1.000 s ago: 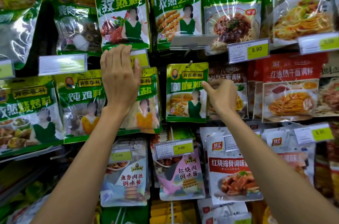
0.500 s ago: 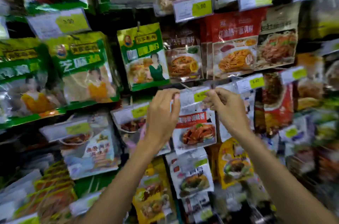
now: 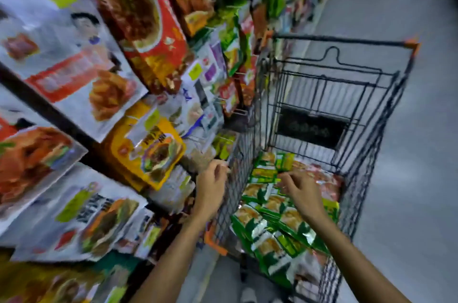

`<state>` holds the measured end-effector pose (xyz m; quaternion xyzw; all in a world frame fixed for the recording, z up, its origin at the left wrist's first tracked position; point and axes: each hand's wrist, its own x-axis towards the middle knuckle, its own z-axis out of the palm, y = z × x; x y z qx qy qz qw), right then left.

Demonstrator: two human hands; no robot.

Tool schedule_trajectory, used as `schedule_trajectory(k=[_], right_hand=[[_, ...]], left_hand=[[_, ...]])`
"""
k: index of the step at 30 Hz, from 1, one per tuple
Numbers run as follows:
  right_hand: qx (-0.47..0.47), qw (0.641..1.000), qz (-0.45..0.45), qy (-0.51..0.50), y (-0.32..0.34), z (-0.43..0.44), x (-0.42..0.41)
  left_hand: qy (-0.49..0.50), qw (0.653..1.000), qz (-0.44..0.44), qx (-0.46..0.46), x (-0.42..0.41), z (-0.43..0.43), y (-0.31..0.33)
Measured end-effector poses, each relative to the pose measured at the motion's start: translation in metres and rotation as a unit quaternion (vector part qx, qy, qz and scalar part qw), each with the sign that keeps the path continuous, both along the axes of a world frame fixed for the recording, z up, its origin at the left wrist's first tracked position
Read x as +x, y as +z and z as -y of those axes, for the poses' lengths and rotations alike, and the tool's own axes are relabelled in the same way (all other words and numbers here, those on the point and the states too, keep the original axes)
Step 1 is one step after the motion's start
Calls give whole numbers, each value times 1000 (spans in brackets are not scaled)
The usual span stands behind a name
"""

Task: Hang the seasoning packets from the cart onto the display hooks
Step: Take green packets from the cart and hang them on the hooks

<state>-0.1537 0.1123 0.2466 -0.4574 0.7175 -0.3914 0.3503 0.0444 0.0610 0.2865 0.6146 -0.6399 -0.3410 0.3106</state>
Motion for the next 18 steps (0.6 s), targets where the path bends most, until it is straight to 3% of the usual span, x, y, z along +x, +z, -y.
schedule_trajectory(k=[9, 14, 18], right_hand=[[172, 963, -30, -204, -141, -25, -44], [220, 939, -50, -258, -203, -21, -45], [250, 919, -69, -297, -240, -16, -46]], left_hand=[[-129, 975, 100, 151, -53, 57, -159], [-148, 958, 163, 186, -64, 92, -242], [-157, 949, 162, 221, -73, 114, -300]])
